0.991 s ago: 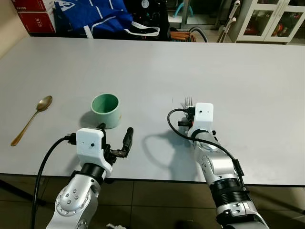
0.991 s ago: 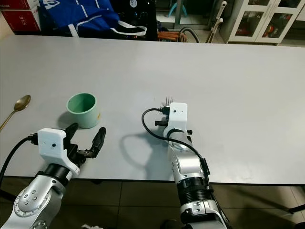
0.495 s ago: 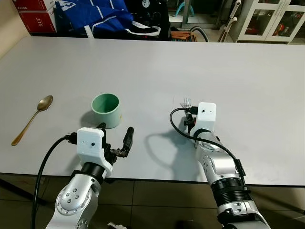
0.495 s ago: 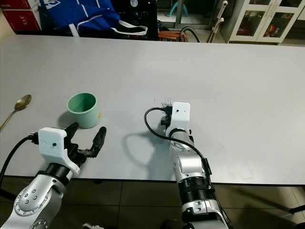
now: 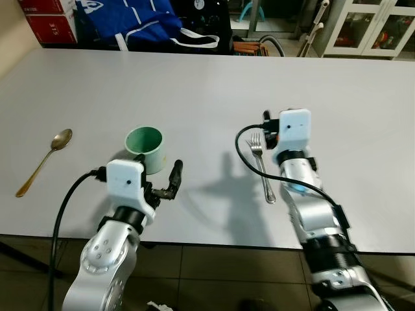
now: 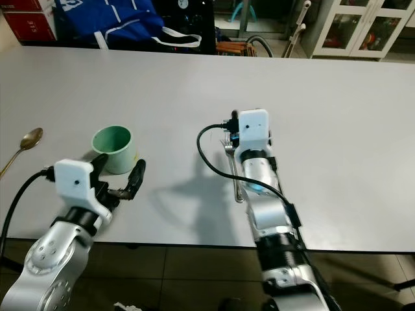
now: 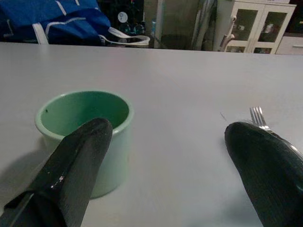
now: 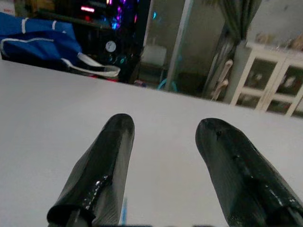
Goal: Setting the table
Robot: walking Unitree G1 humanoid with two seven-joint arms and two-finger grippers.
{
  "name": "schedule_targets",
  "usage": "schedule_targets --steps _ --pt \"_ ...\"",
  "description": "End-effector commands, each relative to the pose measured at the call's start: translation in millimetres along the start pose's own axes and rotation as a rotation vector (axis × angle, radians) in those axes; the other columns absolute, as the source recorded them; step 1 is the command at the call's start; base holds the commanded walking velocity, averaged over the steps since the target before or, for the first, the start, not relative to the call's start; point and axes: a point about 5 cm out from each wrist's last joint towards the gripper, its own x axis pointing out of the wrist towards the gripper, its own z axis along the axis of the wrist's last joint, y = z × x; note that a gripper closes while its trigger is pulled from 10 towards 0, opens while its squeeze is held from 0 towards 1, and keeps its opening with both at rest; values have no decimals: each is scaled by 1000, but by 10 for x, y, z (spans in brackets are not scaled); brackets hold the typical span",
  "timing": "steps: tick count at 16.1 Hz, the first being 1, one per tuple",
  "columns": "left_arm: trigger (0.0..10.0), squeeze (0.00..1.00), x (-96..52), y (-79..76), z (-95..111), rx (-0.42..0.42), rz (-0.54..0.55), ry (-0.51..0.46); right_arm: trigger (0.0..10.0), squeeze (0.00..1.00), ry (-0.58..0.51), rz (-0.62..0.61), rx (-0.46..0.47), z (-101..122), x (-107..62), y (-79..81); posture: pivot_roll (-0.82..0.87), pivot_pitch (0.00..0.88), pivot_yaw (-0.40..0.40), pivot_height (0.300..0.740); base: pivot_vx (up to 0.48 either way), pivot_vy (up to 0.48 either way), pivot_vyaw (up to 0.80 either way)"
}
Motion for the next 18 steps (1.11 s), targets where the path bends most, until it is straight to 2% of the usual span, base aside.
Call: schedule_targets --steps 1,2,3,5,6,10,15,18 --pt "10000 0 20 58 -22 25 13 5 10000 0 -42 -12 -65 -16 -108 -88 -86 21 28 740 0 0 0" --pt "10000 0 37 69 -26 31 13 6 10000 0 -54 -19 -87 -29 -154 -133 -88 19 29 740 0 0 0" --pt "10000 0 101 113 -55 35 19 17 10000 0 -55 -49 -158 -151 -416 -331 -111 0 37 740 0 0 0" --pt "10000 0 152 135 -101 36 19 31 10000 0 -14 -21 -199 -309 -648 -378 -126 0 40 740 0 0 0" --pt "10000 0 173 146 -119 41 22 34 10000 0 5 -31 -195 -348 -683 -384 -133 0 42 740 0 0 0" --pt "10000 0 290 279 -181 55 76 50 10000 0 -15 -26 -191 -303 -657 -350 -149 0 49 740 0 0 0" --pt "10000 0 230 412 -187 60 194 48 10000 0 7 -10 -192 -337 -682 -334 -145 0 45 740 0 0 0" --pt "10000 0 262 514 -263 80 223 71 10000 0 5 9 -191 -330 -678 -302 -131 0 34 740 0 0 0"
